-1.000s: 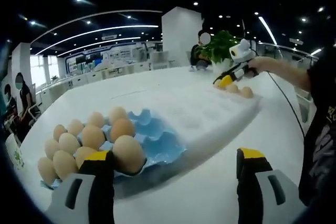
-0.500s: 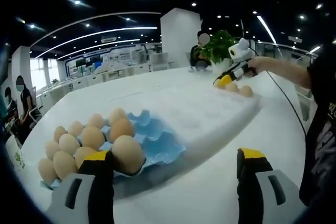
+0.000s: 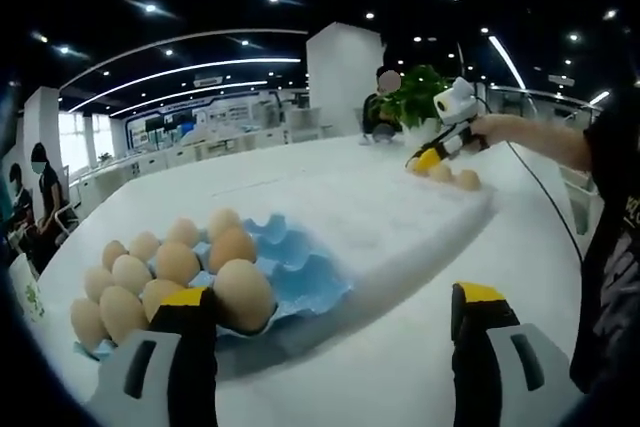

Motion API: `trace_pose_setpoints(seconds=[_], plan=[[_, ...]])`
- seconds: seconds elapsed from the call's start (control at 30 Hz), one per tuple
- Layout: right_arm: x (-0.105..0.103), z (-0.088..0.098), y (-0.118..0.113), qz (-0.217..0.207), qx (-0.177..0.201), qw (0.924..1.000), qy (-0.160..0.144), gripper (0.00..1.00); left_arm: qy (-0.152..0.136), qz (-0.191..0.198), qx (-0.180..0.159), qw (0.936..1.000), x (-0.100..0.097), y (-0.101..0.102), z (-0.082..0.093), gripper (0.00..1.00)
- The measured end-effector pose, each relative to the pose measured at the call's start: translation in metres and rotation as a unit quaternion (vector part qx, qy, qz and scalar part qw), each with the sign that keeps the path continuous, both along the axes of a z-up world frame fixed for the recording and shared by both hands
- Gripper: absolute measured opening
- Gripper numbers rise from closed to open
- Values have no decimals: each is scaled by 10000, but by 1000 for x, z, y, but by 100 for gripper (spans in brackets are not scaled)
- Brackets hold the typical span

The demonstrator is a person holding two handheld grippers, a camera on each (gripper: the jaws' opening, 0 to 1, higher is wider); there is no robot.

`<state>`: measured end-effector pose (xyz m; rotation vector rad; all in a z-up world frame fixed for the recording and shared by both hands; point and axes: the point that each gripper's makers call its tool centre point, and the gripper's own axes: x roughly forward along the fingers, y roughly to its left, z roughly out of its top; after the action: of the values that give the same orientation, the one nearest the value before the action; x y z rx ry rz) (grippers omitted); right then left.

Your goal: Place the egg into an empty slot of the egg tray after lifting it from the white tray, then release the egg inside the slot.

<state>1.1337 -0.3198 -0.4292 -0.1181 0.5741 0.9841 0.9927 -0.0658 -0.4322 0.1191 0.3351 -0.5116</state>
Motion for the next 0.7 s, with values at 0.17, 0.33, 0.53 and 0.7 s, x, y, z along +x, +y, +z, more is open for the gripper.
trace_pose_setpoints(seconds=[0.17, 0.33, 0.53, 0.7], plan=[[3, 0, -2, -32, -48, 10000, 50, 27, -13, 17, -92, 10000, 0, -1, 1, 100], [7, 0, -4, -36, -115, 9999, 74, 27, -31, 15, -144, 9999, -1, -2, 2, 100], [13, 3, -9, -69, -87, 9999, 96, 27, 31, -19, -16, 10000, -1, -2, 0, 99], [18, 12, -12, -117, 16, 9999, 48, 27, -20, 14, -37, 10000, 0, -3, 0, 100]])
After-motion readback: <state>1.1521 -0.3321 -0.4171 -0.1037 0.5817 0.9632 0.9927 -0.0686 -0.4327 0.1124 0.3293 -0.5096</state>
